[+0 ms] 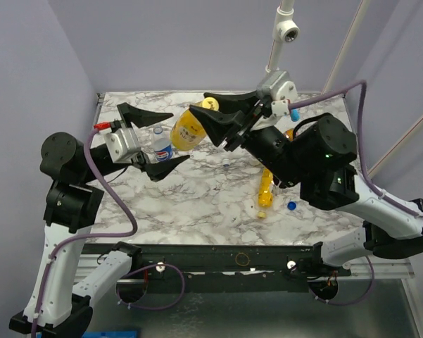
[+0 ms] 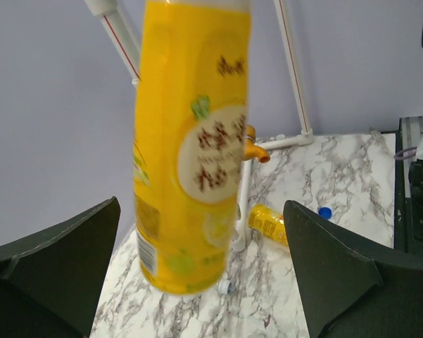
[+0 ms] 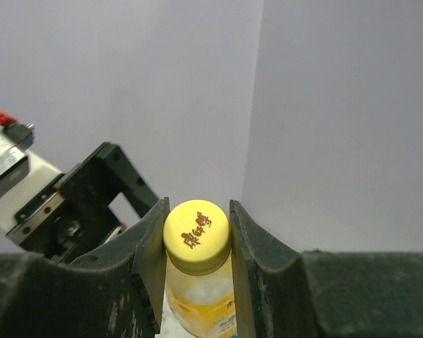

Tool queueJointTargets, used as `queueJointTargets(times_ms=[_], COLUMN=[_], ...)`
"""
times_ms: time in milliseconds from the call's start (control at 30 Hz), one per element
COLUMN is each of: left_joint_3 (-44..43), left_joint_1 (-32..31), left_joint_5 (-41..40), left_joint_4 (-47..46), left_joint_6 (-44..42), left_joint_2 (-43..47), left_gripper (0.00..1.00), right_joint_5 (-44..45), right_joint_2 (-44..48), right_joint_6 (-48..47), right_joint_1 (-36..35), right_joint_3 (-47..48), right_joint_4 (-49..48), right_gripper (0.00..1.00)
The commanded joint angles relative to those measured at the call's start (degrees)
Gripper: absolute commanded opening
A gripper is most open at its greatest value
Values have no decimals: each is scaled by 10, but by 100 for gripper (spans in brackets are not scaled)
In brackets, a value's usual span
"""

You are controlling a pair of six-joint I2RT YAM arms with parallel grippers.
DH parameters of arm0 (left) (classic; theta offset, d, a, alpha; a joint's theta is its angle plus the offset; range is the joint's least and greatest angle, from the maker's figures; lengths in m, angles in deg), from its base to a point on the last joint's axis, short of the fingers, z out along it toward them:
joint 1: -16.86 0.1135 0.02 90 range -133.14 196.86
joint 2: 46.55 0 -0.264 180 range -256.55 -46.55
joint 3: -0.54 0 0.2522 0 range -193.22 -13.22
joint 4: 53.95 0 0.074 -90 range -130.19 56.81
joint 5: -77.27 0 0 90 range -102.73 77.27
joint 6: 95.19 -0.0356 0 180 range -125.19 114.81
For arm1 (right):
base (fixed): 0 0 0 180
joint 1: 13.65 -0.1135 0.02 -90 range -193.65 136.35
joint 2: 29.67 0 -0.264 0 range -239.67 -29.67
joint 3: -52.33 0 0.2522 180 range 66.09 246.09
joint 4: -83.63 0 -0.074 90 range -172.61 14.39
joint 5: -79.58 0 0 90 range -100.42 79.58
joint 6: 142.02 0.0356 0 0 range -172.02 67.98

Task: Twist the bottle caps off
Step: Unscrew the bottle cap from the plastic bottle.

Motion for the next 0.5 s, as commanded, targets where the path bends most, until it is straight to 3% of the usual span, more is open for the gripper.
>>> queueJointTargets(times_ms=[0, 233, 467], left_joint_3=[-5, 19, 25], left_joint_1=[3, 3, 3], left_joint_5=[-30, -15, 82], left_joint_4=[-89, -115, -29], left_joint_6=[39, 115, 118], left_joint_2=[-22, -26, -28], left_gripper=[99, 99, 99], right_joint_5=[-14, -29, -22], right_joint_2=[-32, -33, -21], right_joint_6=[88, 98, 99], right_joint_1=[-1, -1, -1], right_joint_3=[18, -17, -58], right_joint_4=[86, 35, -35], right_gripper=[1, 1, 1])
